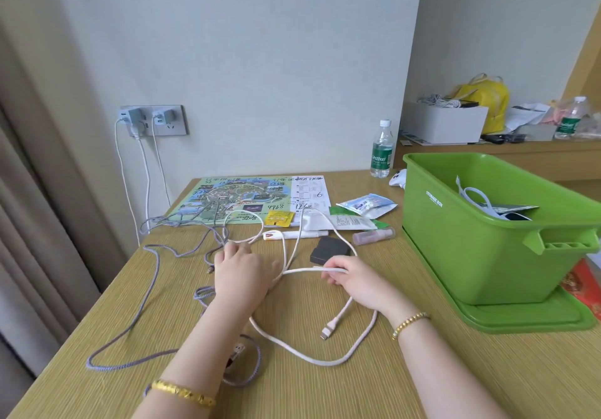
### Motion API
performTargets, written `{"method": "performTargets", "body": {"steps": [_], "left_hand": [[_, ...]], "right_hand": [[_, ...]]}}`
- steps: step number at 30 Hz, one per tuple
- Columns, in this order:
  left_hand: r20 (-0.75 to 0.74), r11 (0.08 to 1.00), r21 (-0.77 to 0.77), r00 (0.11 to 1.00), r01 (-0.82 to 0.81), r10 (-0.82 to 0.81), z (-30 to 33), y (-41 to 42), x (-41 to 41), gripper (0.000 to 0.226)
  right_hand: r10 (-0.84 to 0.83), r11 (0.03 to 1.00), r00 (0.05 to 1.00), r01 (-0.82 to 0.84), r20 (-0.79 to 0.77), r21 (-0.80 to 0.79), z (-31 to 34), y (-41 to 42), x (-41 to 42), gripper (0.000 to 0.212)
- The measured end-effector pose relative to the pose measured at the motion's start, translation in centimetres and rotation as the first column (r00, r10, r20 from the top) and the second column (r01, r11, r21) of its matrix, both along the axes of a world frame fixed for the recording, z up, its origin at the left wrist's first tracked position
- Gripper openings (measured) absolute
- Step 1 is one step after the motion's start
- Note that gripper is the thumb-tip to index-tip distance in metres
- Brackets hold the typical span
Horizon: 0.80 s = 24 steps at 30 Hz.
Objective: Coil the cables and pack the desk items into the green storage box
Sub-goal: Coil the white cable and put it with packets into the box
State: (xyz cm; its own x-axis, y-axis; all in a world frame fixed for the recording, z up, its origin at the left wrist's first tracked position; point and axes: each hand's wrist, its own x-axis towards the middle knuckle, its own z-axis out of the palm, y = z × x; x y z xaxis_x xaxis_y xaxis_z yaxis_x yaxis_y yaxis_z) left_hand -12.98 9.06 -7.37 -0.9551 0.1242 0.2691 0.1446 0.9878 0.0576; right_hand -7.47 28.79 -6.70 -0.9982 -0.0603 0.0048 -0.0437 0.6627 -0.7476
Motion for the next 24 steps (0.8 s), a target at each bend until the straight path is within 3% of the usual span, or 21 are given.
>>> {"method": "performTargets", "body": {"steps": [2,6,11,17,19,22,23,24], "left_hand": [[0.015,0.998,-0.066,1.0,0.02,-0.019,0.5,0.1,-1.4,0.031],[0.202,0.996,-0.081,0.978,-0.03,0.046,1.5,-0.6,-4.7,0.033],[0.311,0.991,0.074,0.946,-0.115,0.087,1.2,-0.7,-6.1,0.023],[0.204,0.914,0.405,0.972,0.02,-0.112,3.1,1.9,-4.7,0.025],[0.096,0.955,0.284,0.989,0.083,-0.115,3.9,2.5,-3.7,0.025],[-0.158,0.988,-0.093,0.977,0.127,-0.141,4.3,2.9,-1.9,0.02],[-0.205,0.981,-0.119,0.963,0.154,-0.176,4.4,3.0,-1.3,0.018],[-0.204,0.974,-0.051,0.952,0.223,-0.229,4.7,2.9,-0.7,0.015]], "right_hand": [[-0.019,1.0,1.0,0.019,0.008,-0.007,-0.1,0.1,0.0,0.027],[-0.041,0.998,0.999,0.041,0.011,-0.045,-0.5,0.3,-0.1,0.026],[-0.059,0.995,0.998,0.06,0.008,-0.082,-0.7,0.3,-0.8,0.025],[-0.23,0.946,0.973,0.221,-0.011,-0.238,-0.3,0.8,-1.3,0.023],[-0.323,0.91,0.946,0.31,-0.004,-0.277,-0.3,1.4,-1.4,0.024],[-0.415,0.885,0.91,0.4,-0.013,-0.237,-0.4,2.1,-1.3,0.02],[-0.409,0.895,0.912,0.398,-0.016,-0.2,-0.4,2.1,-1.1,0.021],[-0.38,0.915,0.925,0.374,-0.01,-0.153,-0.3,2.0,-0.9,0.029]]}}
